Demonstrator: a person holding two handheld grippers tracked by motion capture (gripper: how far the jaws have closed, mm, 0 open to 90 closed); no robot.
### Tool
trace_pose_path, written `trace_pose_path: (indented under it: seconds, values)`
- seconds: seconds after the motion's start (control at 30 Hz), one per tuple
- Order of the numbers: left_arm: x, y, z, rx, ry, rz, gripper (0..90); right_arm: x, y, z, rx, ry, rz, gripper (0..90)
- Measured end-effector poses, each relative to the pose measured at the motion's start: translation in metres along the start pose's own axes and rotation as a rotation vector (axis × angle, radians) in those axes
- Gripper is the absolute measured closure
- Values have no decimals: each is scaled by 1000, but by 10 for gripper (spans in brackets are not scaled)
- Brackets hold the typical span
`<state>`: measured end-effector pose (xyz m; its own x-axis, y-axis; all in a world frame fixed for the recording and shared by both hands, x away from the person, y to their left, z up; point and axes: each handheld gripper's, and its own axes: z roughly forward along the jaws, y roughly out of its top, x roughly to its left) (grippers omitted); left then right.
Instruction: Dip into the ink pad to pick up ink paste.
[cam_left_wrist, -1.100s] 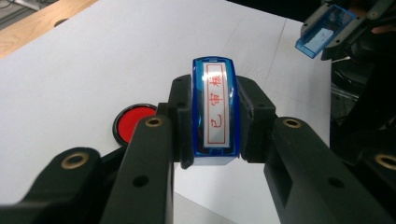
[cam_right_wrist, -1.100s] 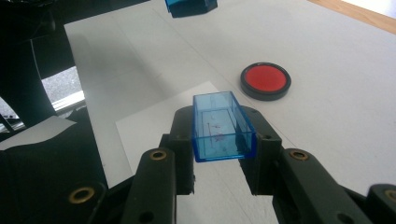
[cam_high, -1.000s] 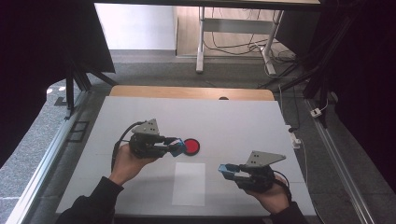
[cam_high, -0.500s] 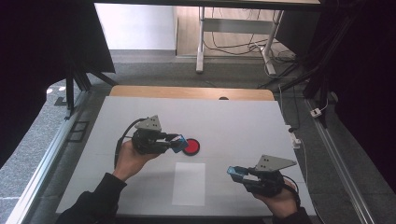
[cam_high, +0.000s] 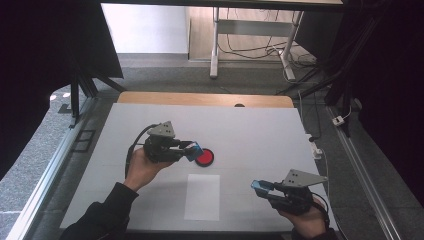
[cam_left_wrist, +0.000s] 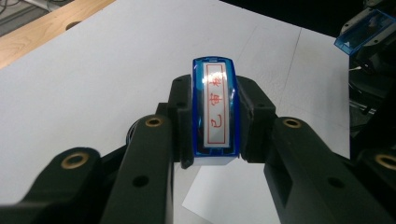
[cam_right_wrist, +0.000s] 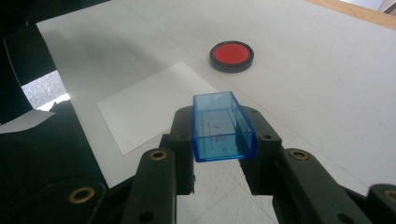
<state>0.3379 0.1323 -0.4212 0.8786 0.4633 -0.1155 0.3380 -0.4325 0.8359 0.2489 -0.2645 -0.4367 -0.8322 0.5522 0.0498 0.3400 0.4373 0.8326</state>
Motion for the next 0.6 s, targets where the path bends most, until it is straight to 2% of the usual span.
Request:
trace_pose_path:
  seconds: [0.6]
  values:
    - [5, 10, 14, 4, 2, 3, 700, -5, -14, -15, -4, -61, 58, 682]
